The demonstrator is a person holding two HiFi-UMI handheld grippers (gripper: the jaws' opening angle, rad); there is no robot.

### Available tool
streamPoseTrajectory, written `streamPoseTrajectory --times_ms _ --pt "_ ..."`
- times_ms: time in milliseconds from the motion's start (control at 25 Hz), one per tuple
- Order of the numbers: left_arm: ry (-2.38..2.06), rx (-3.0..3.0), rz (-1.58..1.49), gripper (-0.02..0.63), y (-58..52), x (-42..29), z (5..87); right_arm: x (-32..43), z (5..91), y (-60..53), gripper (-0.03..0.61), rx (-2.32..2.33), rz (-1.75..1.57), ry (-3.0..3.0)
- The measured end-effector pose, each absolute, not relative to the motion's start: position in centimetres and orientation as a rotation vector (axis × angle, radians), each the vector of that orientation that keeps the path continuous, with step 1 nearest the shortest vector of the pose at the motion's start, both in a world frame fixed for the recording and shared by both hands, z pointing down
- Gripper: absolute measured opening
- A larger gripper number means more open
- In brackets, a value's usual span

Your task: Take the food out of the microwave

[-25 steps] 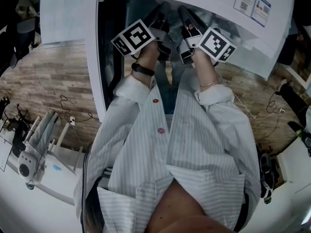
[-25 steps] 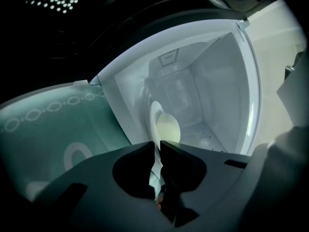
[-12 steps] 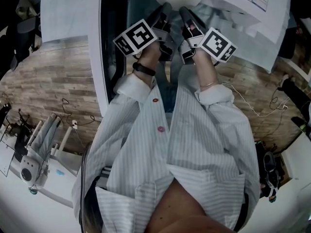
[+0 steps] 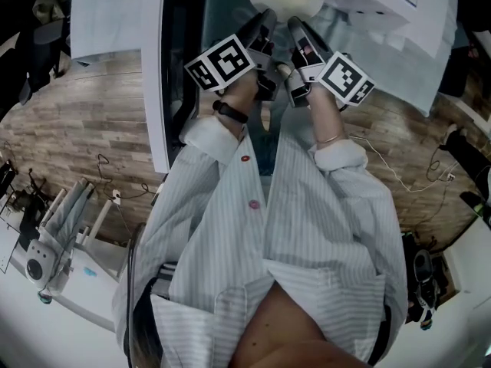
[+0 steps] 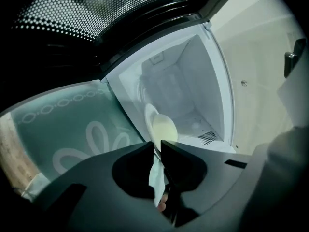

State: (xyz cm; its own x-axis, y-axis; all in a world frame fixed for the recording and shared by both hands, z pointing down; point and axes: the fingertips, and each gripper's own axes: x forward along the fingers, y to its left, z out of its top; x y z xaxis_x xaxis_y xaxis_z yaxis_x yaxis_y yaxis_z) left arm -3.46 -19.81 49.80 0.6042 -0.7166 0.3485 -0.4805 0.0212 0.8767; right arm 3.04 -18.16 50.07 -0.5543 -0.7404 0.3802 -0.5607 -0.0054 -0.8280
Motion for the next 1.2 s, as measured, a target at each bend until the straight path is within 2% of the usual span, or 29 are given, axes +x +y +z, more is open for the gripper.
streamPoseTrajectory --times_ms 600,1200 --pt "-1.108 1.625 -0.341 0.052 -15.6 -2.8 45.6 3.8 46.0 -14.8 0.081 -1.237 -1.554 2.234" --pt "-1.099 1.732 -0.419 0.052 -10.5 -2.5 38.1 3.7 38.2 -10.0 0.080 -1.080 -1.424 2.317"
